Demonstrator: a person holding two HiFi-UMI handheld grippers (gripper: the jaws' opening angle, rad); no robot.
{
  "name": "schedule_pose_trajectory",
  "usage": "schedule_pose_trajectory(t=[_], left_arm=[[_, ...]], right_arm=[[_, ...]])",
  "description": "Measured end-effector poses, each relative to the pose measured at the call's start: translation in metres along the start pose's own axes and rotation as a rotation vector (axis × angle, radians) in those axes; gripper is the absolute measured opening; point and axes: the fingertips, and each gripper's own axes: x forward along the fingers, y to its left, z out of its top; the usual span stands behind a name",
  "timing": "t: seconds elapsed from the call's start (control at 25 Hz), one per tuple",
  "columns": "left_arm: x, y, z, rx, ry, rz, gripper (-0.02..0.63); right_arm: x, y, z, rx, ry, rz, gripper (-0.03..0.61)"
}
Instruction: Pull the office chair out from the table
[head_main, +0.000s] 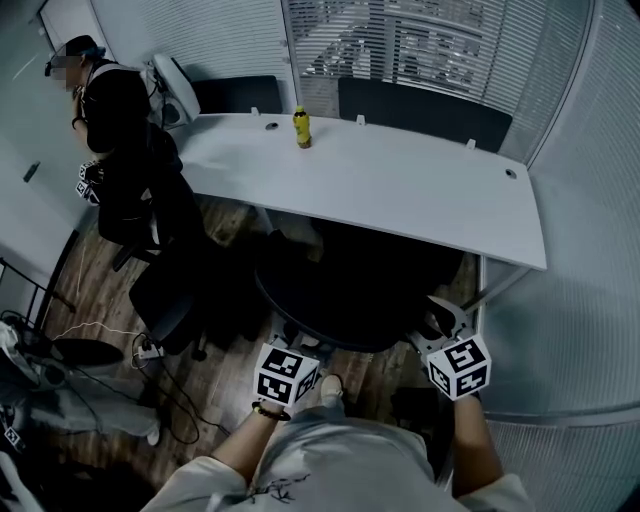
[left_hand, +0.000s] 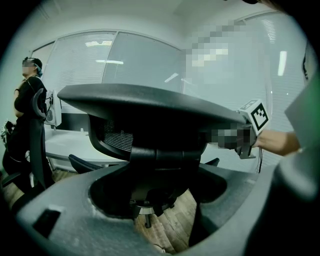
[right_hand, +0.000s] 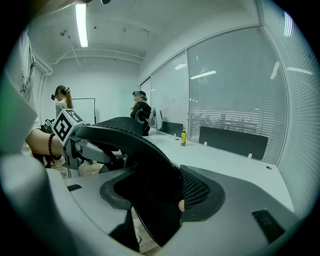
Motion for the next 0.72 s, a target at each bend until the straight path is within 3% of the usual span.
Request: schedule_pose_trajectory(t=[0.72], left_arm=[[-0.039, -0.046, -0.019, -0.015, -0.005, 0.042, 0.328]], right_arm=[[-0.050, 0.026, -0.015, -0.009, -0.019, 0.001, 0.232]])
